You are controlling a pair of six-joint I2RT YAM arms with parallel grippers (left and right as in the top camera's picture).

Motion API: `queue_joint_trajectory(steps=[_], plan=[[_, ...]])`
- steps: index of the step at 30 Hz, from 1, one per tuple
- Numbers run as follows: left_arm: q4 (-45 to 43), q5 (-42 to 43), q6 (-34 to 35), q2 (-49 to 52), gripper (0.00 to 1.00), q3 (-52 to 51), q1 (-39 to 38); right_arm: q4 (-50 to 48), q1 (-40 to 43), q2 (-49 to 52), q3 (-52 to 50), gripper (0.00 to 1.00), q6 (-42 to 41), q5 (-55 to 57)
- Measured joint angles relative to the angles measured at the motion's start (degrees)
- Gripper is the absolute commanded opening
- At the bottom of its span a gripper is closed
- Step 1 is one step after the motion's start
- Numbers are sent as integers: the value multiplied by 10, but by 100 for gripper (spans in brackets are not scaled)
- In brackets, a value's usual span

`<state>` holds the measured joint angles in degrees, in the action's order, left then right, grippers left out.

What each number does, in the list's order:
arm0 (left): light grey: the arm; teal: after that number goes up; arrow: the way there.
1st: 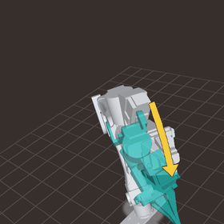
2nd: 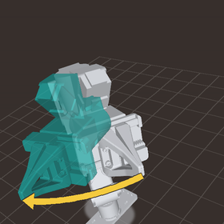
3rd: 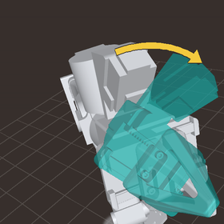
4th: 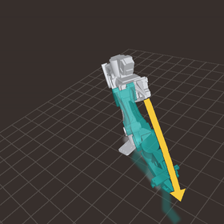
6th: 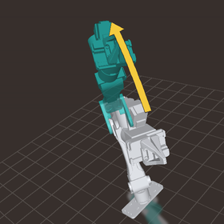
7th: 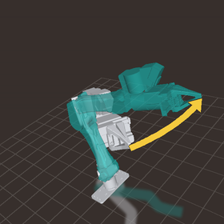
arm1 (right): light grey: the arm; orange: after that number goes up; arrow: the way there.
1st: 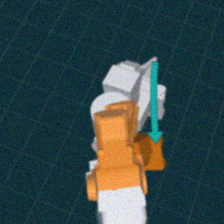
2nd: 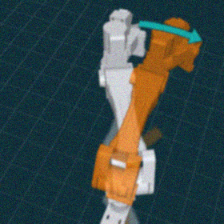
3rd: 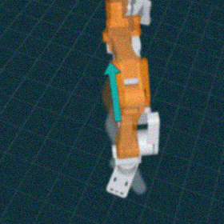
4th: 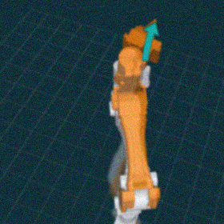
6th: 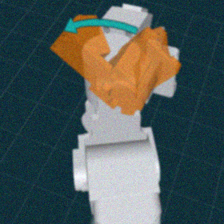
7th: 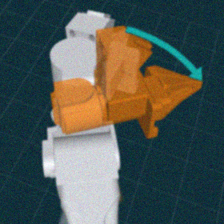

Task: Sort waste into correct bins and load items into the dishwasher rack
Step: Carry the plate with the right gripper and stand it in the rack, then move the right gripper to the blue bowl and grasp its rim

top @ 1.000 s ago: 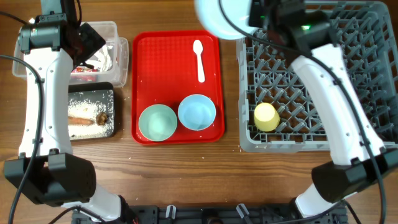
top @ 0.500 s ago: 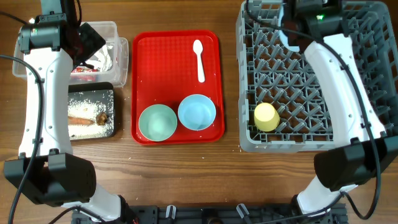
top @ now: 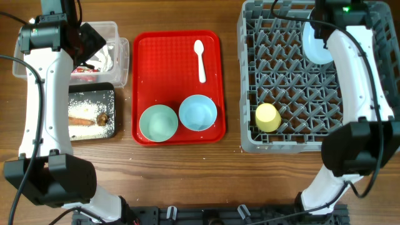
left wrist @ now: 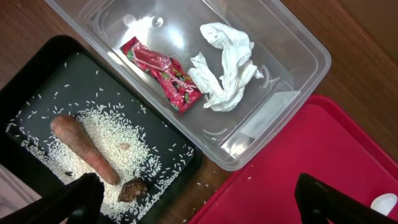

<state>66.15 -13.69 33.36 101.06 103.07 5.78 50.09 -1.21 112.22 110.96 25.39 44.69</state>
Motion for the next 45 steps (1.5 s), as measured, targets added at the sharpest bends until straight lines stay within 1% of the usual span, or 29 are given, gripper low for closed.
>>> queue_joint_trajectory(steps=[3, 4, 5, 6, 7, 9, 13, 15, 17, 21, 23, 25, 27, 30, 33, 36, 38, 40, 42, 44, 45], plan=[[0, 0, 0, 0, 100, 0, 0, 0, 0, 38, -1, 4, 20, -8], [0, 0, 0, 0, 100, 0, 0, 0, 0, 43, -1, 14, 21, -8], [0, 0, 0, 0, 100, 0, 0, 0, 0, 49, -1, 38, 22, -10], [0, 0, 0, 0, 100, 0, 0, 1, 0, 55, -1, 100, 25, -12], [0, 0, 0, 0, 100, 0, 0, 2, 0, 60, -1, 100, 26, -28], [0, 0, 0, 0, 100, 0, 0, 2, 0, 60, -1, 100, 19, -54], [0, 0, 0, 0, 100, 0, 0, 3, 0, 60, -1, 100, -26, -114], [0, 0, 0, 0, 100, 0, 0, 3, -2, 55, -1, 100, -55, -154], [0, 0, 0, 0, 100, 0, 0, 5, -10, 28, -1, 100, -110, -217], [0, 0, 0, 0, 100, 0, 0, 3, -42, -62, 0, 100, -227, -448], [0, 0, 0, 0, 100, 0, 0, -2, -60, -81, 3, 95, -300, -571], [0, 0, 0, 0, 100, 0, 0, 2, -87, -76, -2, 94, -345, -642], [0, 0, 0, 0, 100, 0, 0, 23, -132, -59, -18, 89, -361, -668], [0, 0, 0, 0, 100, 0, 0, 75, -217, -19, -54, 81, -358, -650], [0, 0, 0, 0, 100, 0, 0, 91, -279, 10, -100, 78, -355, -611], [0, 0, 0, 0, 100, 0, 0, 89, -305, 28, -154, 77, -350, -572], [0, 0, 0, 0, 100, 0, 0, 71, -304, 32, -191, 70, -343, -555], [0, 0, 0, 0, 100, 0, 0, 40, -302, 34, -232, 60, -337, -544], [0, 0, 0, 0, 100, 0, 0, 10, -301, 38, -266, 46, -329, -538], [0, 0, 0, 0, 100, 0, 0, 8, -301, 41, -279, 27, -317, -537], [0, 0, 0, 0, 100, 0, 0, 7, -301, 41, -281, 13, -313, -536]])
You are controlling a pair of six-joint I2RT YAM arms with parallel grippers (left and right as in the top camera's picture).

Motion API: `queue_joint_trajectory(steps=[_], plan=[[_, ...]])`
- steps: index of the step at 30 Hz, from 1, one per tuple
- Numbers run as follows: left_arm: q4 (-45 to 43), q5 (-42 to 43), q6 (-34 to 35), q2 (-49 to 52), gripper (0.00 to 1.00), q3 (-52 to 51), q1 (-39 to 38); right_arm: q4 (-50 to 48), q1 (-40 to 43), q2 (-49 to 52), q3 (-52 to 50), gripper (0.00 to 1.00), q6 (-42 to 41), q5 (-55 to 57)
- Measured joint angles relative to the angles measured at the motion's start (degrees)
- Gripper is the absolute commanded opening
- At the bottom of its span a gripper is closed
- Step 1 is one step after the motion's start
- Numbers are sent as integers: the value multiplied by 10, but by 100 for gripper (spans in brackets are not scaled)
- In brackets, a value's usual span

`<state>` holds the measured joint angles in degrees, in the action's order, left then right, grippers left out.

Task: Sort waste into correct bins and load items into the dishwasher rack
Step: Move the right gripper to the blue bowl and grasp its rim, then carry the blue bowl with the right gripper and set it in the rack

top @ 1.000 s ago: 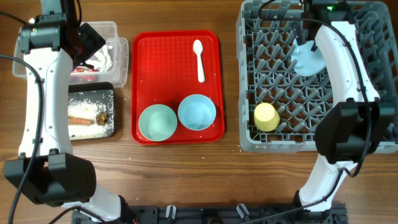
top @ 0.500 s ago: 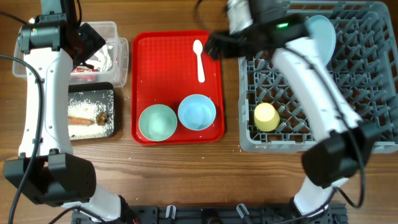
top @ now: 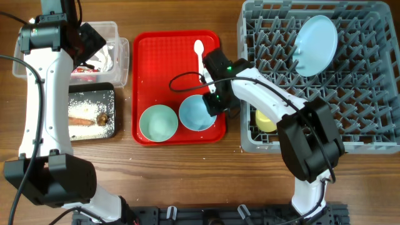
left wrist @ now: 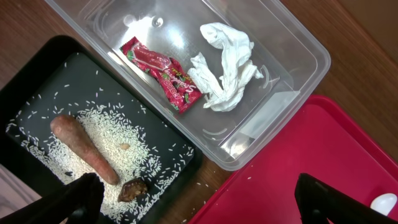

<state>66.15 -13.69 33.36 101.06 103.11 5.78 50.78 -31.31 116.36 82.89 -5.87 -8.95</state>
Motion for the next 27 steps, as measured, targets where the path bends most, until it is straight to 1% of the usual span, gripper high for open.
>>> queue_joint_trajectory(steps=[1, 7, 9, 11, 12, 13, 14, 15, 18, 21, 24, 27], plan=[[0, 0, 0, 0, 100, 0, 0, -2, 0, 0, 0, 4, 0, 0], [0, 0, 0, 0, 100, 0, 0, -5, 0, 0, 0, 4, 12, 0], [0, 0, 0, 0, 100, 0, 0, 14, 2, 0, 12, 4, 12, 0], [0, 0, 0, 0, 100, 0, 0, 54, 12, -2, 57, 4, 8, 5], [0, 0, 0, 0, 100, 0, 0, 78, 23, -10, 110, 4, -7, 33], [0, 0, 0, 0, 100, 0, 0, 80, 28, -17, 130, 4, -13, 48], [0, 0, 0, 0, 100, 0, 0, 84, 38, -32, 163, 4, -26, 78], [0, 0, 0, 0, 100, 0, 0, 77, 50, -52, 196, 4, -44, 138], [0, 0, 0, 0, 100, 0, 0, 12, 79, -99, 223, 4, -70, 319], [0, 0, 0, 0, 100, 0, 0, -69, 109, -108, 225, 4, -72, 506], [0, 0, 0, 0, 100, 0, 0, -183, 139, -99, 224, 4, -7, 606], [0, 0, 0, 0, 100, 0, 0, -285, 159, -64, 226, 4, 89, 650]])
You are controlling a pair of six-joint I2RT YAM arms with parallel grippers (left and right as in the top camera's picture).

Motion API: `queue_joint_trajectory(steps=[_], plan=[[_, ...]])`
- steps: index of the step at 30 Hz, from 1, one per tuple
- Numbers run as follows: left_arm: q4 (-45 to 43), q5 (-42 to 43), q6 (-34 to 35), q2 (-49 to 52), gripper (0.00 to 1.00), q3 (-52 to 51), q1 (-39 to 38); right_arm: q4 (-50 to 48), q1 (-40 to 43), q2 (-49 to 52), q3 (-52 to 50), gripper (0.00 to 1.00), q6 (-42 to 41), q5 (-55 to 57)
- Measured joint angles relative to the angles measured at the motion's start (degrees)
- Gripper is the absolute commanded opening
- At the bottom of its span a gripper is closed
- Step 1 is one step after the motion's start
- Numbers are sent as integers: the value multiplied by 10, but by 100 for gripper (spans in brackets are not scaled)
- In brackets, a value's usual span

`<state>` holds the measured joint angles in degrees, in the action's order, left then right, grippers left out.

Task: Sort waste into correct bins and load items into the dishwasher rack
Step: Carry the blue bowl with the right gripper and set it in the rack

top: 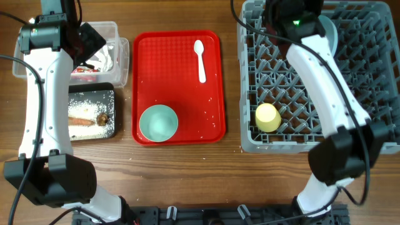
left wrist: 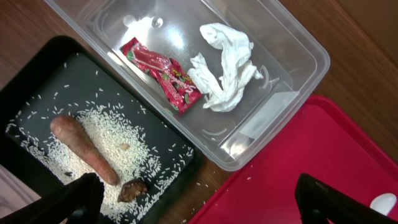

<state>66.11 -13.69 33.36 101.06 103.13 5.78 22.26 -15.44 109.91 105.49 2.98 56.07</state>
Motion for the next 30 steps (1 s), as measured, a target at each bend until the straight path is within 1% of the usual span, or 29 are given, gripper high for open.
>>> queue_joint_trajectory(steps=[3, 6, 10, 16, 20, 23, 26, 30], plan=[[-1, 0, 0, 0, 100, 0, 0, -66, 5, 59, 0, 4, 96, 39], [-1, 0, 0, 0, 100, 0, 0, -108, 3, 124, -1, 4, 187, 68], [-1, 0, 0, 0, 100, 0, 0, -112, 2, 175, -1, 4, 234, 88], [-1, 0, 0, 0, 100, 0, 0, -101, -14, 185, -1, 4, 250, 98], [-1, 0, 0, 0, 100, 0, 0, -75, -36, 185, -1, 4, 247, 98], [-1, 0, 0, 0, 100, 0, 0, -69, -35, 185, -1, 4, 240, 98], [-1, 0, 0, 0, 100, 0, 0, -44, -34, 185, -1, 4, 233, 97], [-1, 0, 0, 0, 100, 0, 0, 23, -42, 184, 0, 4, 206, 67]])
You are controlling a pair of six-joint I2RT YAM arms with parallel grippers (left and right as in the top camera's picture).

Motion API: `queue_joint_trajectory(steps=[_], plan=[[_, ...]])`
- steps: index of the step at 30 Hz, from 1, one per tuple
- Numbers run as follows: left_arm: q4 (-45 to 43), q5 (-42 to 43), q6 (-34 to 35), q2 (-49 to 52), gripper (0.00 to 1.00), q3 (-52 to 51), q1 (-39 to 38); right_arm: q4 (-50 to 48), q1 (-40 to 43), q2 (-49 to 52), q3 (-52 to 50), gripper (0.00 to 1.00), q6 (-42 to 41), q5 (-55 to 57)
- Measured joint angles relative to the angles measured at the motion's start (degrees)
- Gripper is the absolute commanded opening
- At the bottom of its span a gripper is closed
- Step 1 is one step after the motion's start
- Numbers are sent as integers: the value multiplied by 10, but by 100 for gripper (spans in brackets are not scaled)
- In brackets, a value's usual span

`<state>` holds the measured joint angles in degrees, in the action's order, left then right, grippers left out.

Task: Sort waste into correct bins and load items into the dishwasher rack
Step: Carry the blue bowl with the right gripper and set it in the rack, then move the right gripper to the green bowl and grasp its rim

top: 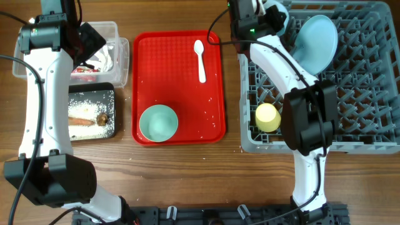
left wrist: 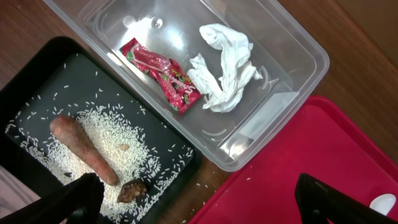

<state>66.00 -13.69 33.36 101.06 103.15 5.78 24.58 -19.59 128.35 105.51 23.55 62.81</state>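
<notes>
The left gripper (left wrist: 199, 208) hangs open and holds nothing, above the gap between the black tray (left wrist: 37, 74) and the red tray (left wrist: 323, 162). Rice, a carrot (left wrist: 82, 151) and a brown scrap lie in the black tray. A red wrapper (left wrist: 163, 76) and a white tissue (left wrist: 225, 65) lie in the clear bin (left wrist: 292, 46). A green bowl (top: 158, 122) and a white spoon (top: 200, 59) remain on the red tray. The right gripper (top: 257, 15) is at the far-left corner of the grey rack (top: 245, 134), its fingers hidden. Light-blue dishware (top: 315, 39) and a yellow cup (top: 267, 117) stand in the rack.
Rice grains are scattered on the red tray and on the wooden table near the trays. The right arm lies across the rack's left half. The left arm runs down the table's left edge beside the bins.
The right gripper has moved from the rack's far middle to its far-left corner, and the light-blue dishware now shows. The left arm has not moved.
At first the right arm was at the rack's far right, and a green and a blue bowl sat on the red tray. Then its gripper was at the blue bowl. Later that bowl was gone from the tray with the gripper over the rack, now at its corner.
</notes>
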Motion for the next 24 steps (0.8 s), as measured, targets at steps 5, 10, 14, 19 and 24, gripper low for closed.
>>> queue_joint_trajectory(steps=[5, 10, 14, 19, 24], plan=[[0, 0, 0, 0, 100, 0, 0, 17, -7, -1, 1, 44, -10, -4], [0, 0, 0, 0, 100, 0, 0, 25, -45, 0, 0, 89, -7, -33], [0, 0, 0, 0, 100, 0, 0, 24, -78, 0, 0, 100, 19, -40], [0, 0, 0, 0, 100, 0, 0, 27, -84, -12, -1, 100, 17, -59], [0, 0, 0, 0, 100, 0, 0, 160, -115, -125, -2, 100, -79, -288]])
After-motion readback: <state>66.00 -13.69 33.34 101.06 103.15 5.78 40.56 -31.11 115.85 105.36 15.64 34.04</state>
